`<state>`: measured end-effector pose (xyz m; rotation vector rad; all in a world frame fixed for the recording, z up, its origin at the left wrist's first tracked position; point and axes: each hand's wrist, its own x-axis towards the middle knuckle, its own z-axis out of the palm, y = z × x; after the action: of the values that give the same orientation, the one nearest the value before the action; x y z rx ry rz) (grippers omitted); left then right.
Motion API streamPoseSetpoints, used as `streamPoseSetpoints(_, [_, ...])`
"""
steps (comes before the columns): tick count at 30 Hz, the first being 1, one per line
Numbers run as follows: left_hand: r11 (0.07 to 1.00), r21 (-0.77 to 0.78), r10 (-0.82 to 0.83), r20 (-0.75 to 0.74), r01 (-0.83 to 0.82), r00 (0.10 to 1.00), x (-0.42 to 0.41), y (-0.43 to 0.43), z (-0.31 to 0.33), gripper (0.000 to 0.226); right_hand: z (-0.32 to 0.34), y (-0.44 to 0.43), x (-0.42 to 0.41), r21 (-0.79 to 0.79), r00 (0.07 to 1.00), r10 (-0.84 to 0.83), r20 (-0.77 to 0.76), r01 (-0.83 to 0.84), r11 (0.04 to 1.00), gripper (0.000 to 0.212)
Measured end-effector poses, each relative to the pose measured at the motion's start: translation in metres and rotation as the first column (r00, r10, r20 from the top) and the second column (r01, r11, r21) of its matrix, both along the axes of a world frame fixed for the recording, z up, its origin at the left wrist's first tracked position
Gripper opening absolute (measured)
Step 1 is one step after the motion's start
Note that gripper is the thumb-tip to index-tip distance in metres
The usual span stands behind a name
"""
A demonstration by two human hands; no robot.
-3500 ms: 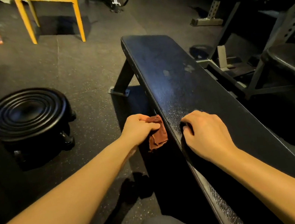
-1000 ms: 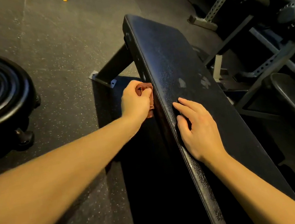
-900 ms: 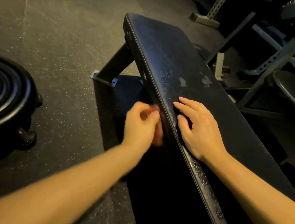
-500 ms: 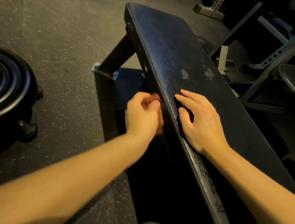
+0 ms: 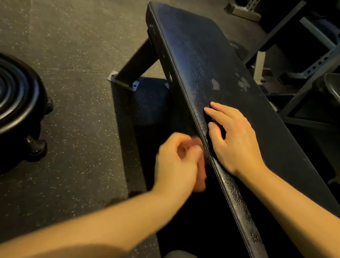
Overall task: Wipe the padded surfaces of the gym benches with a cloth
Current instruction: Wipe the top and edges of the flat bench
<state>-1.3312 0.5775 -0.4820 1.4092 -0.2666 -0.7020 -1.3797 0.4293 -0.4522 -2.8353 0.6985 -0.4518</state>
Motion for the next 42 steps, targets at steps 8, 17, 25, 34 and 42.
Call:
streamPoseSetpoints(8, [0.974,0.062,0.222,-0.087,-0.217,0.971,0.039,-0.039,-0.006,0.014,0.000,0.000,0.000,-0.002,1.000,0.006,-0.002,-0.006,1.000,0.039])
streamPoseSetpoints(17, [0.961,0.108,0.256,0.001,-0.255,0.967,0.084,-0.058,0.010,0.009,0.001,-0.001,0.001,0.001,1.000,0.007,-0.003,-0.007,1.000,0.040])
streamPoseSetpoints(25, [0.987,-0.009,0.161,-0.068,-0.162,0.985,0.017,-0.028,0.001,0.014,0.001,0.001,0.000,-0.012,1.000,0.003,-0.008,-0.004,1.000,0.040])
streamPoseSetpoints(34, [0.991,0.030,0.132,-0.084,-0.130,0.988,0.021,-0.031,-0.006,0.014,0.000,0.000,0.001,-0.020,1.000,-0.001,-0.011,0.000,1.000,0.039])
streamPoseSetpoints(42, [0.962,0.089,0.272,-0.210,-0.259,0.939,0.070,-0.064,-0.016,0.007,0.001,0.000,0.001,-0.010,1.000,0.000,-0.007,0.000,1.000,0.039])
